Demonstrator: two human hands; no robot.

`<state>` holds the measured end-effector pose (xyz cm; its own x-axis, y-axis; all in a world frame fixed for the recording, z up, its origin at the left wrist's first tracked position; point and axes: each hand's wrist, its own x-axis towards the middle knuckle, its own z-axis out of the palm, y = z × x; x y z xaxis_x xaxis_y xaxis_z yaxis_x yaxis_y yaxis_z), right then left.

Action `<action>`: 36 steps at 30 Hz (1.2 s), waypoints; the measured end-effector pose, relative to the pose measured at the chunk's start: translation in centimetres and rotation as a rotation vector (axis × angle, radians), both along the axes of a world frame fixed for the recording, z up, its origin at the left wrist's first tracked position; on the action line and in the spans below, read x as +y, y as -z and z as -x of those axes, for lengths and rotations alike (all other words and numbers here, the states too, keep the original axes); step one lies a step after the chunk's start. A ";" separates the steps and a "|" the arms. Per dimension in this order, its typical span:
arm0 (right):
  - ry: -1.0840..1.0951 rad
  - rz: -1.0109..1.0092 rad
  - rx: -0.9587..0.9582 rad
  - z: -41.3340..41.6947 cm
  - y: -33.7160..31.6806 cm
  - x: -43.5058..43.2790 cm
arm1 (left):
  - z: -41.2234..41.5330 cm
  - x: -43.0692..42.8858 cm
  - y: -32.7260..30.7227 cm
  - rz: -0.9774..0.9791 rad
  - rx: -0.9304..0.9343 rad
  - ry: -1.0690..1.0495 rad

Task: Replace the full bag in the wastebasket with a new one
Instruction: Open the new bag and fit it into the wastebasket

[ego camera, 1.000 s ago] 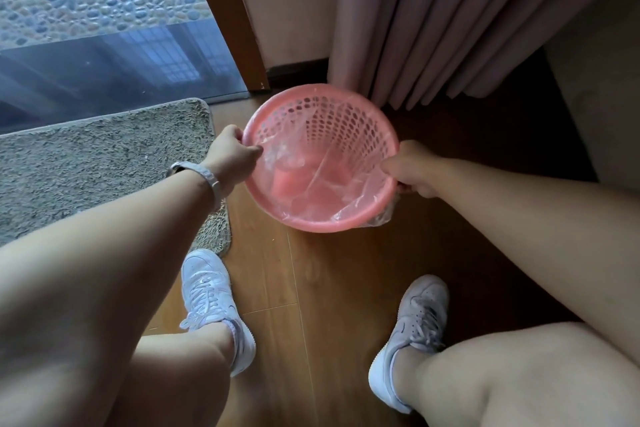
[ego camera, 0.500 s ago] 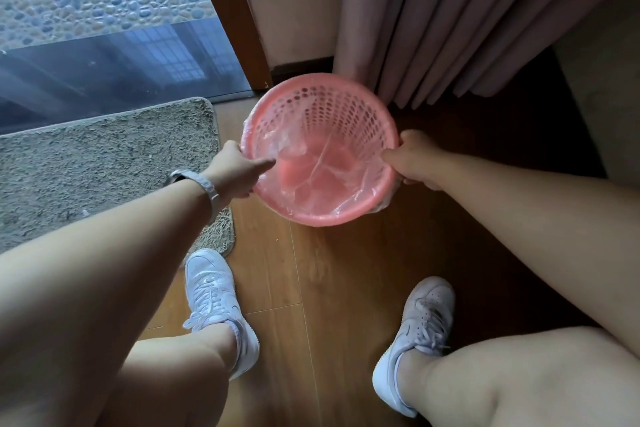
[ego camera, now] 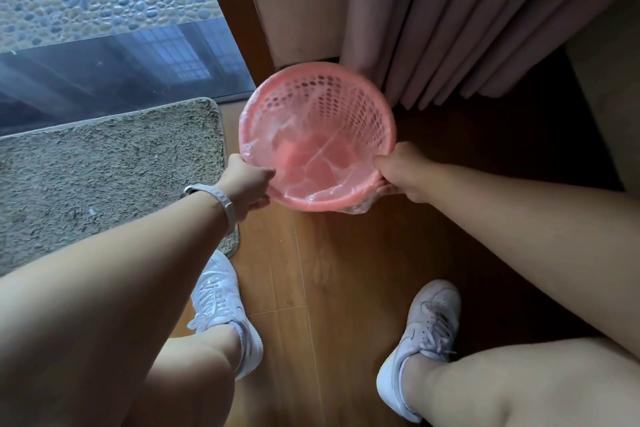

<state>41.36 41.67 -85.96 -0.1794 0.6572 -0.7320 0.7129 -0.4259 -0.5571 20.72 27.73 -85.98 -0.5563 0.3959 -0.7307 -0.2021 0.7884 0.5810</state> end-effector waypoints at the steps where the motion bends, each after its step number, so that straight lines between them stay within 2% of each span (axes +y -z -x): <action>1: 0.022 0.028 0.025 0.1 0.0 -0.1 | -0.3 0.1 0.2 0.001 0.006 -0.013; 4: 0.006 0.050 0.046 -0.1 0.0 0.2 | -1.0 0.6 0.4 -0.016 0.041 -0.075; 6: -0.044 -0.013 0.017 -0.4 0.0 0.6 | -0.7 0.9 0.7 -0.033 0.077 -0.076; 12: -0.092 -0.232 -0.016 -1.2 0.1 1.8 | 0.6 0.1 1.0 -0.063 0.258 0.069; 16: -0.147 -0.310 -0.010 -0.9 0.1 2.0 | 1.5 -0.7 0.5 -0.081 0.207 0.014; 19: -0.184 -0.354 -0.026 -0.8 0.3 1.9 | 1.4 -2.0 0.4 0.042 0.143 0.151; 22: -0.255 -0.363 -0.069 -0.8 0.6 1.6 | 1.0 -2.7 0.8 0.085 0.118 0.250; 31: -0.239 -0.325 -0.067 -1.1 1.1 1.5 | 0.8 -1.3 1.2 0.024 0.326 0.180; 36: -0.293 -0.323 -0.108 -1.8 0.3 1.7 | 0.5 -1.1 0.5 0.023 0.320 0.221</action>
<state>43.20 43.33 -86.31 -0.3254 0.7879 -0.5228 0.8392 -0.0142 -0.5437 20.20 26.63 -86.45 -0.6604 0.5177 -0.5439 0.1630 0.8059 0.5691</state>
